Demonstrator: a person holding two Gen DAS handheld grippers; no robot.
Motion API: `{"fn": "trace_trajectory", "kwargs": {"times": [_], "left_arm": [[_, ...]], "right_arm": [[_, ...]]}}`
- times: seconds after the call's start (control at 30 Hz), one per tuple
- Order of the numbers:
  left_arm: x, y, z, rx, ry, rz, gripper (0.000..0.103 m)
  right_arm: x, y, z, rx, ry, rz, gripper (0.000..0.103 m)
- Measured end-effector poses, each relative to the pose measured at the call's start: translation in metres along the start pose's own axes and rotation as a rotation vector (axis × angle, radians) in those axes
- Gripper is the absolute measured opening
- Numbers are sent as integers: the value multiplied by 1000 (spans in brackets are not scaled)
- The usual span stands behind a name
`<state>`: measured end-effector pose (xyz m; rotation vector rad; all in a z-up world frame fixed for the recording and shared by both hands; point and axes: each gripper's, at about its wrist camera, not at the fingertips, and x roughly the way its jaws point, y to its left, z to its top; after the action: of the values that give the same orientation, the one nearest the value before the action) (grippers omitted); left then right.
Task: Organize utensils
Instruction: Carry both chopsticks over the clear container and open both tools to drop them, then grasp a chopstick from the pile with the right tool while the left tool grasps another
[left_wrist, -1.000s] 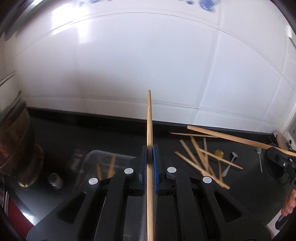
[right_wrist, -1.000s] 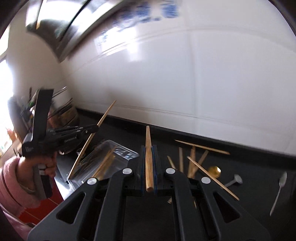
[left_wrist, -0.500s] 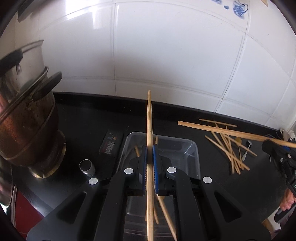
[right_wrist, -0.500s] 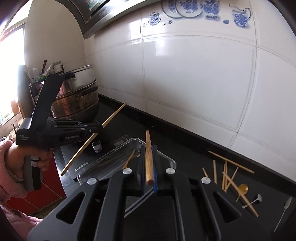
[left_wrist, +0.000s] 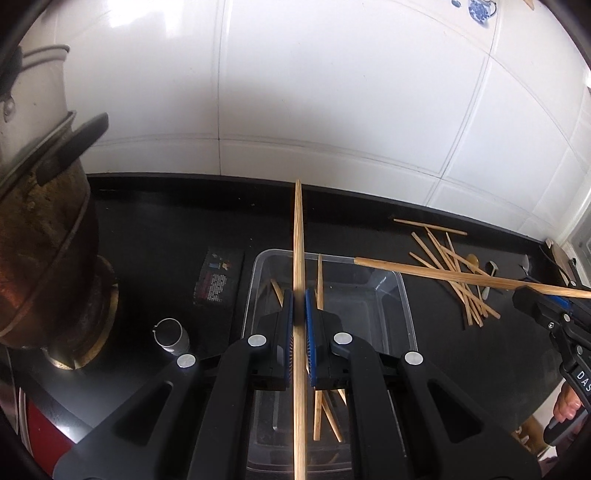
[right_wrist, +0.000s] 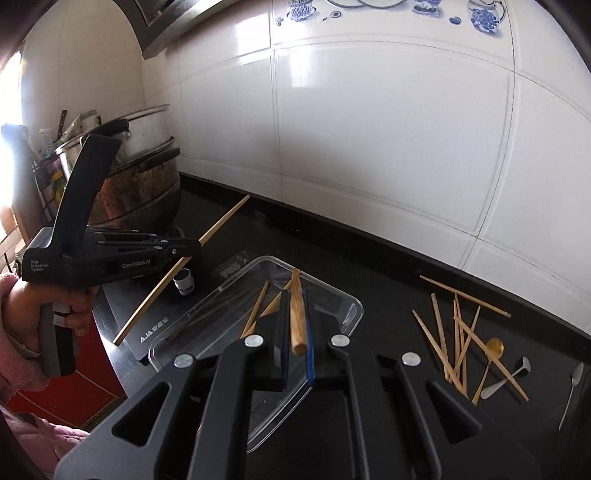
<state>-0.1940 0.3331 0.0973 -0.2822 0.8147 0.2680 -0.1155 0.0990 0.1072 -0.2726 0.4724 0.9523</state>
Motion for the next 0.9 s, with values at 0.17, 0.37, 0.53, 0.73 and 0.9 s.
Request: {"fn": "trace_trajectory", "kwargs": {"times": [0.17, 0.37, 0.53, 0.73, 0.9], "left_arm": [[8, 3, -1, 5, 21, -29, 5], [29, 11, 9, -40, 74, -11, 97], [22, 24, 23, -79, 27, 35, 97], [32, 3, 26, -106, 50, 39, 97], [47, -57, 23, -14, 91, -37, 97]], "right_arm": [[8, 5, -2, 2, 19, -12, 7], [44, 30, -33, -170, 209, -40, 85], [28, 32, -62, -270, 211, -69, 90], [9, 4, -73, -178, 198, -139, 90], [-15, -39, -90, -85, 187, -206, 96]]}}
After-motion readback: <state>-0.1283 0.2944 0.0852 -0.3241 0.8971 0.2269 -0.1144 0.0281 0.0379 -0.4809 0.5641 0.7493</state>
